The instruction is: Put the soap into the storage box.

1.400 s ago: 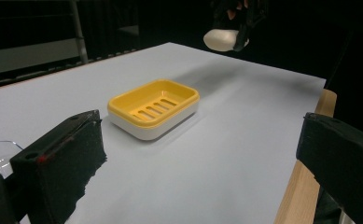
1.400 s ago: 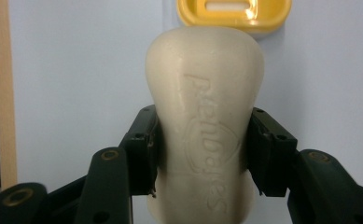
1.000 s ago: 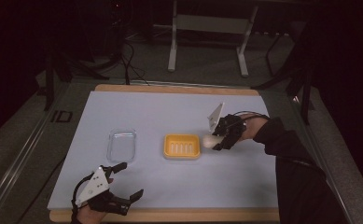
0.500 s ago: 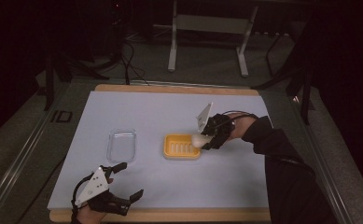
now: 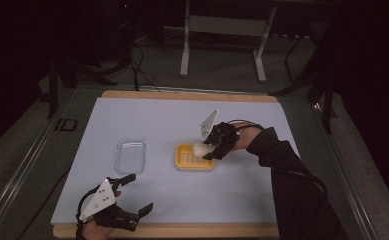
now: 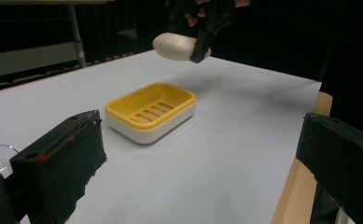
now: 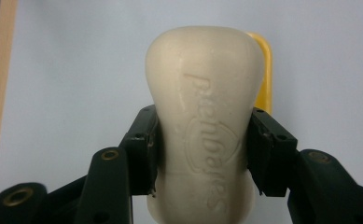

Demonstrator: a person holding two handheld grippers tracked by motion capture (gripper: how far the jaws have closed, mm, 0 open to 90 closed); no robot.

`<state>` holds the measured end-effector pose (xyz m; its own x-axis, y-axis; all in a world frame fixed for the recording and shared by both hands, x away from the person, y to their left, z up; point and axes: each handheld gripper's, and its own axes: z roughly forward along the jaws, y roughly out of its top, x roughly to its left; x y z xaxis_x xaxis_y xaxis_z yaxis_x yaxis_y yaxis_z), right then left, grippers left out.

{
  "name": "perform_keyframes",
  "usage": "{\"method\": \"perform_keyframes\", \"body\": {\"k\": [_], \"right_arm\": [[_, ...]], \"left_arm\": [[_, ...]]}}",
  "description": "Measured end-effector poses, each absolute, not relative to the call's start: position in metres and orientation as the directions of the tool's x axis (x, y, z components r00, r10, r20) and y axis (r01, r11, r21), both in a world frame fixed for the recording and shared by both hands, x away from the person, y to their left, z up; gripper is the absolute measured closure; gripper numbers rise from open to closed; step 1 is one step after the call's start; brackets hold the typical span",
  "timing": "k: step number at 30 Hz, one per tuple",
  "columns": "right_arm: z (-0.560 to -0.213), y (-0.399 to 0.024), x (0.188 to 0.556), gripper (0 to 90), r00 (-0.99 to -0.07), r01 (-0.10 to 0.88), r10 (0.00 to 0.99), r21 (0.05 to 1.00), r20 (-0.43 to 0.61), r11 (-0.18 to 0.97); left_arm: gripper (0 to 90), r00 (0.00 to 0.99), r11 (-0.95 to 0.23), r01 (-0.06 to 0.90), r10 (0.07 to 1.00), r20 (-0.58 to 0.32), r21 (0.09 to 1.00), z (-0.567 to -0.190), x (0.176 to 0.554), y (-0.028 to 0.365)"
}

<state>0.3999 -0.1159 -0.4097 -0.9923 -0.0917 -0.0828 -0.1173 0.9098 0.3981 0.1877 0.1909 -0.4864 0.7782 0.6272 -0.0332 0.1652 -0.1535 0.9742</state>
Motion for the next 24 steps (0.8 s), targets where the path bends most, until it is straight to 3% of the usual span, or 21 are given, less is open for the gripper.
{"method": "perform_keyframes", "body": {"k": [24], "right_arm": [[-0.433, -0.101, 0.41, 49.9, -0.991, -0.121, -0.079, 0.492, -0.104, 0.862]], "left_arm": [[1.2, 0.782, -0.157, 0.158, 0.623, -0.026, 0.975, -0.486, 0.187, 0.19]]}}
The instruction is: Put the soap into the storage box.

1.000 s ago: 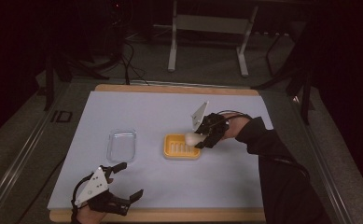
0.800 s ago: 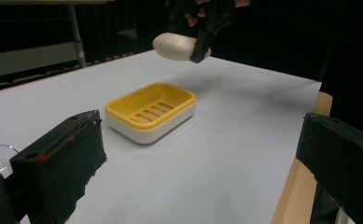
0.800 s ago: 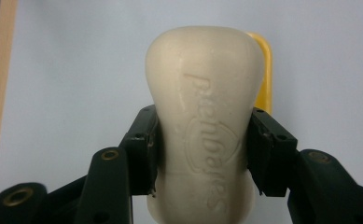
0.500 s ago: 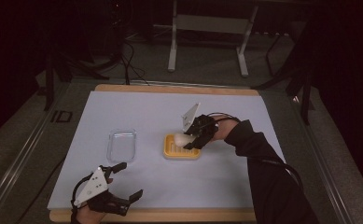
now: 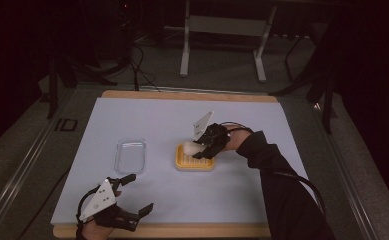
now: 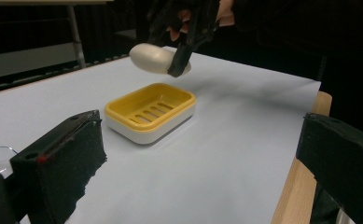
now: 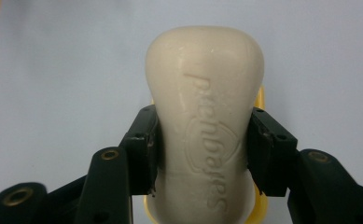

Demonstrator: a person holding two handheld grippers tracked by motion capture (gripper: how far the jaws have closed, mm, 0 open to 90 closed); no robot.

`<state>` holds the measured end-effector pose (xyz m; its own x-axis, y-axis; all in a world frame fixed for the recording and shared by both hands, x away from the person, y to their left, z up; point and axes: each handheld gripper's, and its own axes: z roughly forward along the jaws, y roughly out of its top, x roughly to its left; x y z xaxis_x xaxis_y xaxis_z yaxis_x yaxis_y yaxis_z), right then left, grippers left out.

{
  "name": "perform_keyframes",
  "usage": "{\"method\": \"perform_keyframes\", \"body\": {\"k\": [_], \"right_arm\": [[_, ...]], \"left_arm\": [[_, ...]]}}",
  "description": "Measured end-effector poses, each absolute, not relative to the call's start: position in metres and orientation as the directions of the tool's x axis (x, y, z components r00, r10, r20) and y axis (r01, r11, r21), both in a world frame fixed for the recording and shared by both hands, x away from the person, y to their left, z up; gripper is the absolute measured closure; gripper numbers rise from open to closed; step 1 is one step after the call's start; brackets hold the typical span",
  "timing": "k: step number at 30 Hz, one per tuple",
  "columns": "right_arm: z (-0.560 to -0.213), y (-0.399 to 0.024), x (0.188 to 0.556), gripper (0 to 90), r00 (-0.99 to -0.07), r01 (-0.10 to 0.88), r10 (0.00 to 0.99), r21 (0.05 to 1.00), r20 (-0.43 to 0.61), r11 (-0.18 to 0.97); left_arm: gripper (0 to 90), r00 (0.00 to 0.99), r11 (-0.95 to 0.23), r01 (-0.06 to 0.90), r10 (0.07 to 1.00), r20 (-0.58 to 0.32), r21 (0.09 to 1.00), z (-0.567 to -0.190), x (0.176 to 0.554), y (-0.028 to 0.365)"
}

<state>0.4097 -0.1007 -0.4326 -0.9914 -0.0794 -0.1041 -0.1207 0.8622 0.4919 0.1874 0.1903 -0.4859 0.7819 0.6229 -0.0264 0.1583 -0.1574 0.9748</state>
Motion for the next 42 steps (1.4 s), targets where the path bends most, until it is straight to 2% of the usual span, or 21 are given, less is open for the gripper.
{"method": "perform_keyframes", "body": {"k": [6, 12, 20, 37, 42], "right_arm": [[-0.45, -0.102, 0.415, 49.9, -0.994, -0.108, -0.081, 0.5, -0.075, 0.859], [-0.467, -0.102, 0.42, 49.9, -0.994, -0.104, -0.077, 0.469, -0.076, 0.877], [-0.482, -0.105, 0.426, 49.9, -0.997, -0.074, -0.049, 0.491, -0.064, 0.868], [-0.497, -0.103, 0.432, 49.4, -0.999, -0.042, -0.027, 0.487, -0.037, 0.872], [-0.501, -0.099, 0.432, 46.2, -0.999, -0.04, -0.031, 0.469, -0.027, 0.882]], "left_arm": [[1.2, 0.785, -0.162, 0.157, 0.619, -0.023, 0.974, -0.486, 0.187, 0.19], [1.2, 0.786, -0.163, 0.158, 0.617, -0.024, 0.974, -0.486, 0.187, 0.19], [1.2, 0.788, -0.166, 0.158, 0.615, -0.023, 0.973, -0.486, 0.187, 0.19], [1.2, 0.791, -0.169, 0.158, 0.612, -0.022, 0.973, -0.486, 0.188, 0.19], [1.2, 0.788, -0.168, 0.158, 0.615, -0.022, 0.973, -0.486, 0.188, 0.19]]}}
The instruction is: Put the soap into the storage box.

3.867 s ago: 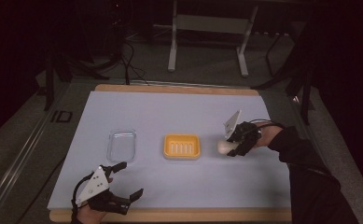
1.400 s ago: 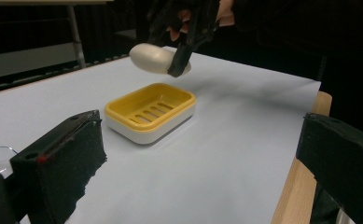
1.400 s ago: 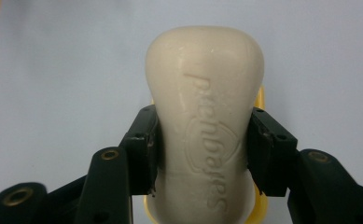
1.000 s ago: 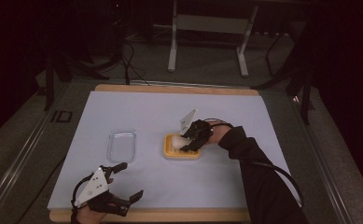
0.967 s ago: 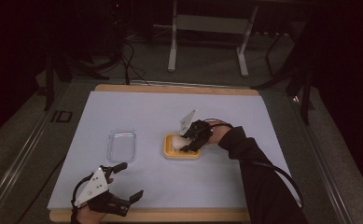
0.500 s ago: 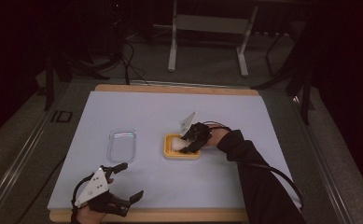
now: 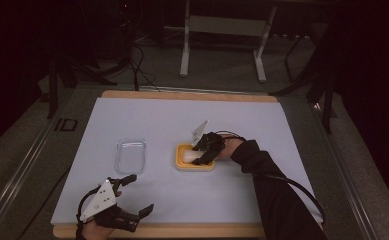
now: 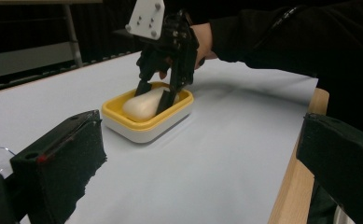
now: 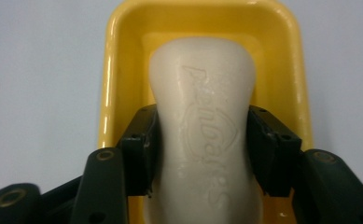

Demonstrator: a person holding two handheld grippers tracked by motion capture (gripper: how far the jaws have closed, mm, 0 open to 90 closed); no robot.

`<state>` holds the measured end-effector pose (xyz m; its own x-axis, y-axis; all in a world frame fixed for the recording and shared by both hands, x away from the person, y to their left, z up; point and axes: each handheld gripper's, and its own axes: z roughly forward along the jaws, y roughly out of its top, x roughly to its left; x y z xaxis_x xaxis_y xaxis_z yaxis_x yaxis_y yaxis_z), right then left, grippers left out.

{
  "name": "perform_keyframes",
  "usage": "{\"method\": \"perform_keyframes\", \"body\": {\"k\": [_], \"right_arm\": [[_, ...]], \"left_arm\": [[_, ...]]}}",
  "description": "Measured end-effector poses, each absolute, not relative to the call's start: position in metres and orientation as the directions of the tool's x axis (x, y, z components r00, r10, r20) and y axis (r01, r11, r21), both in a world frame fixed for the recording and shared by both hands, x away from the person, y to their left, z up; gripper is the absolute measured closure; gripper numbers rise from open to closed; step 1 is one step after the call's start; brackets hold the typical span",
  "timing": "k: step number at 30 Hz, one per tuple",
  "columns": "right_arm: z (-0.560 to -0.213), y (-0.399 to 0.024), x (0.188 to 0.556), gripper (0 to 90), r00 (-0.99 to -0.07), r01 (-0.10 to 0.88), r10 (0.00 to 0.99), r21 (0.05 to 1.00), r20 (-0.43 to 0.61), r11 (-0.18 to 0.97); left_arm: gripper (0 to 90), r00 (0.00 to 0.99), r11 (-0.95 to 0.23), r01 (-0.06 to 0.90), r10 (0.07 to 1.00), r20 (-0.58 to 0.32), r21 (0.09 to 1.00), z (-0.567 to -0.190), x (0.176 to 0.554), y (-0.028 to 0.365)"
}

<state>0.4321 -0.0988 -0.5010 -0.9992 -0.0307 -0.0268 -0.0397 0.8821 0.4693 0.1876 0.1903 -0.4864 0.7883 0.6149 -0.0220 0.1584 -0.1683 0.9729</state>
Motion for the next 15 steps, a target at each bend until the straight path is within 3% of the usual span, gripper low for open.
{"method": "perform_keyframes", "body": {"k": [15], "right_arm": [[-0.48, -0.105, 0.434, 42.2, -1.0, -0.02, -0.011, 0.482, -0.021, 0.876]], "left_arm": [[1.2, 0.787, -0.169, 0.16, 0.617, -0.022, 0.973, -0.487, 0.188, 0.19]]}}
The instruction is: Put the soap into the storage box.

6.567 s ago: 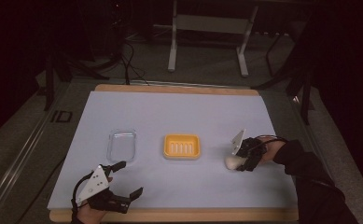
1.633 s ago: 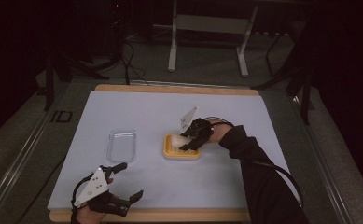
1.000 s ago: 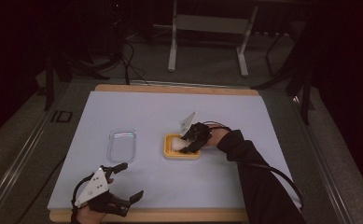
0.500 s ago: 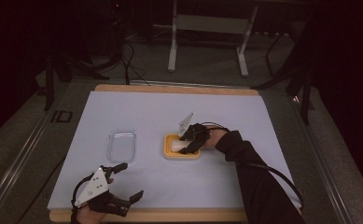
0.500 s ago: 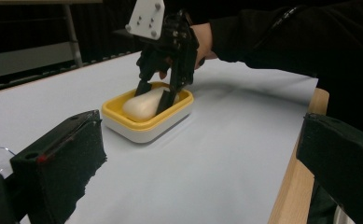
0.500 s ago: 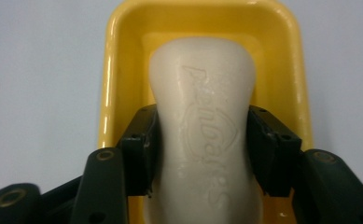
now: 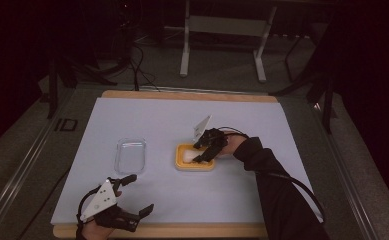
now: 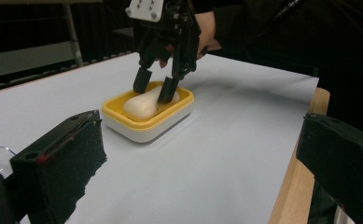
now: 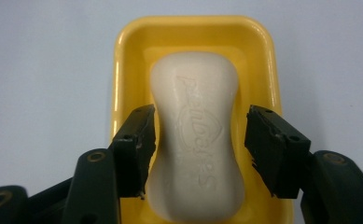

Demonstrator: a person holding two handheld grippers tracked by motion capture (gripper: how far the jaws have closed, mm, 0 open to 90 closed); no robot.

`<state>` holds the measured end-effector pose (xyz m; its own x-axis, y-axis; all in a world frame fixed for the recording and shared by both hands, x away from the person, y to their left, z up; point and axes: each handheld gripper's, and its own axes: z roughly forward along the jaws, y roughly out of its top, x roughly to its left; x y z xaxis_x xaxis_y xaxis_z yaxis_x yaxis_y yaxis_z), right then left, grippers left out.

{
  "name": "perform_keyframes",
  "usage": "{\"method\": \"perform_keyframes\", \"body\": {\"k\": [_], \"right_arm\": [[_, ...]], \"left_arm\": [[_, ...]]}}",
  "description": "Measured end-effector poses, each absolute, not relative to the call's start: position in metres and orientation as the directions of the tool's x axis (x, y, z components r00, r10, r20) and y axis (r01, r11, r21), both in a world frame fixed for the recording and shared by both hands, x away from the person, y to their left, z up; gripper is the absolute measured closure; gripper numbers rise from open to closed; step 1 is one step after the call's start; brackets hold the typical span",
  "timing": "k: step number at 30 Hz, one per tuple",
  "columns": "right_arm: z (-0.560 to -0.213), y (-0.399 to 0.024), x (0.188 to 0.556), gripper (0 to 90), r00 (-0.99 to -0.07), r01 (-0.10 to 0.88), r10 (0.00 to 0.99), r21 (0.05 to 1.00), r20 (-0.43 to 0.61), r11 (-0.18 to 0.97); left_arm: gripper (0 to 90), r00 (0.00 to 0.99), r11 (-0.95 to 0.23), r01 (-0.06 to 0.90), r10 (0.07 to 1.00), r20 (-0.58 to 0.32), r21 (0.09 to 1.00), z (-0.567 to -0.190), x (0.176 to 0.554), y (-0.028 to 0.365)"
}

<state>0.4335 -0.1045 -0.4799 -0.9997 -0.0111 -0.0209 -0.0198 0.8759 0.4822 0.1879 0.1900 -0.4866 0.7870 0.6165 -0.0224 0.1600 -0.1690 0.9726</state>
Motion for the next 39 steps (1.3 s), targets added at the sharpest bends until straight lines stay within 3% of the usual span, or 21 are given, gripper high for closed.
{"method": "perform_keyframes", "body": {"k": [13, 17, 19, 21, 30, 39], "right_arm": [[-0.456, -0.119, 0.427, 33.3, -0.999, 0.019, 0.033, 0.48, -0.021, 0.877], [-0.453, -0.122, 0.423, 25.5, -0.997, 0.043, 0.07, 0.471, -0.041, 0.881], [-0.452, -0.123, 0.423, 15.5, -0.994, 0.063, 0.099, 0.472, -0.051, 0.88], [-0.451, -0.125, 0.422, 13.3, -0.991, 0.098, 0.131, 0.461, -0.04, 0.882], [-0.439, -0.136, 0.42, 11.0, -0.96, 0.22, 0.279, 0.524, -0.034, 0.823], [-0.437, -0.149, 0.403, 11.0, -0.94, 0.27, 0.341, 0.568, -0.02, 0.777]], "left_arm": [[1.2, 0.786, -0.172, 0.163, 0.617, -0.023, 0.972, -0.487, 0.189, 0.189], [1.2, 0.786, -0.172, 0.164, 0.618, -0.024, 0.971, -0.487, 0.189, 0.189], [1.2, 0.786, -0.173, 0.165, 0.618, -0.023, 0.971, -0.487, 0.189, 0.189], [1.2, 0.785, -0.172, 0.165, 0.619, -0.024, 0.971, -0.487, 0.189, 0.189], [1.2, 0.787, -0.168, 0.168, 0.616, -0.03, 0.971, -0.487, 0.189, 0.189], [1.2, 0.787, -0.175, 0.171, 0.616, -0.028, 0.97, -0.487, 0.189, 0.188]]}}
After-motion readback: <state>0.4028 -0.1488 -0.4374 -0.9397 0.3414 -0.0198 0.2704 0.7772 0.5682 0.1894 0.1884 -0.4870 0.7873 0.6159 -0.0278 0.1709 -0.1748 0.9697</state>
